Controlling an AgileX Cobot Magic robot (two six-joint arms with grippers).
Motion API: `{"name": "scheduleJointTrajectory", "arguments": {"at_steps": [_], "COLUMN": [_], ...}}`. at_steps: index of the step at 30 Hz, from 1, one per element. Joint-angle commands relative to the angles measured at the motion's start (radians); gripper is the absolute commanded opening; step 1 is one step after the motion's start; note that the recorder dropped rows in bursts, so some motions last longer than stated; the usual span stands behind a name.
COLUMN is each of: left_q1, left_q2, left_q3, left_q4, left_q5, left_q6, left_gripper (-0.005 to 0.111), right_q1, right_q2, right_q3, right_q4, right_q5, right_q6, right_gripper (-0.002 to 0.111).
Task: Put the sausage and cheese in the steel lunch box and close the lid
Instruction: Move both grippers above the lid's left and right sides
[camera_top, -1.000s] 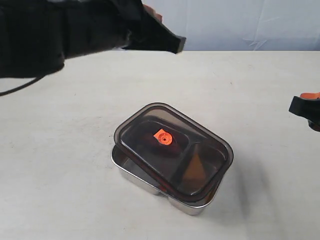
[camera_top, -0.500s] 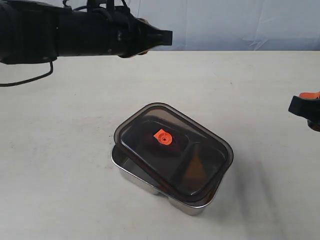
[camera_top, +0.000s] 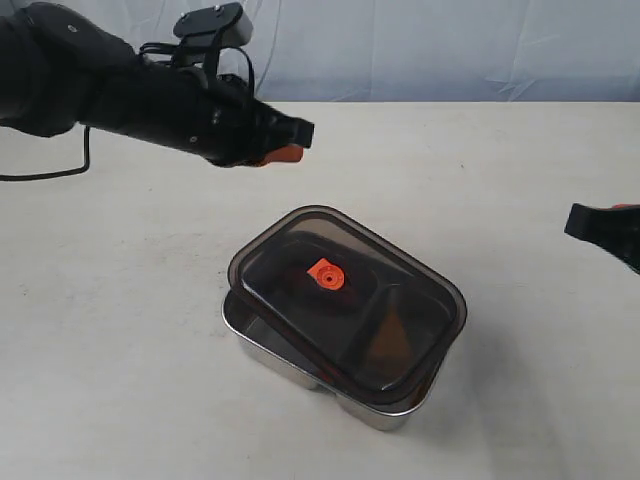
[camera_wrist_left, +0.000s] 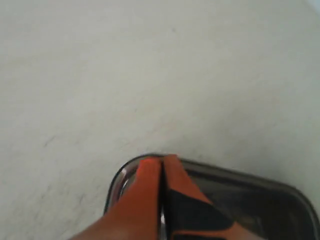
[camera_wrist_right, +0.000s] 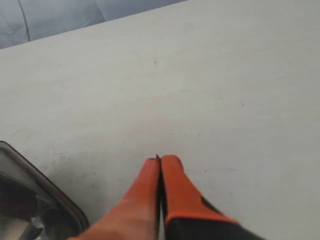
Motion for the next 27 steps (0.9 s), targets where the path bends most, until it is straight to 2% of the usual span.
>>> {"name": "scheduleJointTrajectory", "arguments": {"at_steps": [1, 4, 8, 12, 16, 19, 22, 25, 27], "left_q1": [0.066, 0.114, 0.142, 0.146, 0.146, 0.146, 0.146, 0.146, 0.146], "left_q2": [0.001, -0.001, -0.035, -0.128, -0.239, -0.329, -0.397, -0.446, -0.461], "left_q3": [-0.005, -0.005, -0.002, 0.056, 0.14, 0.222, 0.301, 0.361, 0.38], "left_q4": [0.277, 0.258, 0.259, 0.265, 0.306, 0.364, 0.381, 0.366, 0.347], "left_q5": [0.081, 0.082, 0.086, 0.039, 0.01, 0.014, 0.007, -0.013, -0.024], "left_q6": [-0.271, -0.289, -0.289, -0.289, -0.289, -0.289, -0.289, -0.289, -0.289], "left_gripper": [0.0, 0.0, 0.0, 0.0, 0.0, 0.0, 0.0, 0.0, 0.0], "right_q1": [-0.002, -0.002, -0.002, -0.004, -0.026, -0.088, -0.167, -0.238, -0.263], "right_q2": [0.044, 0.107, 0.274, 0.504, 0.7, 0.817, 0.891, 0.964, 1.013], "right_q3": [-0.003, -0.057, -0.195, -0.386, -0.592, -0.721, -0.83, -0.929, -0.982], "right_q4": [-0.101, -0.125, -0.07, 0.047, 0.234, 0.533, 0.9, 1.288, 1.445], "right_q5": [-0.09, -0.131, -0.107, -0.119, -0.044, 0.021, 0.113, 0.305, 0.426], "right_q6": [0.02, 0.034, -0.001, -0.154, -0.41, -0.681, -1.074, -1.474, -1.625], "right_gripper": [0.0, 0.0, -0.001, -0.001, -0.001, -0.001, -0.001, -0.001, -0.001]}}
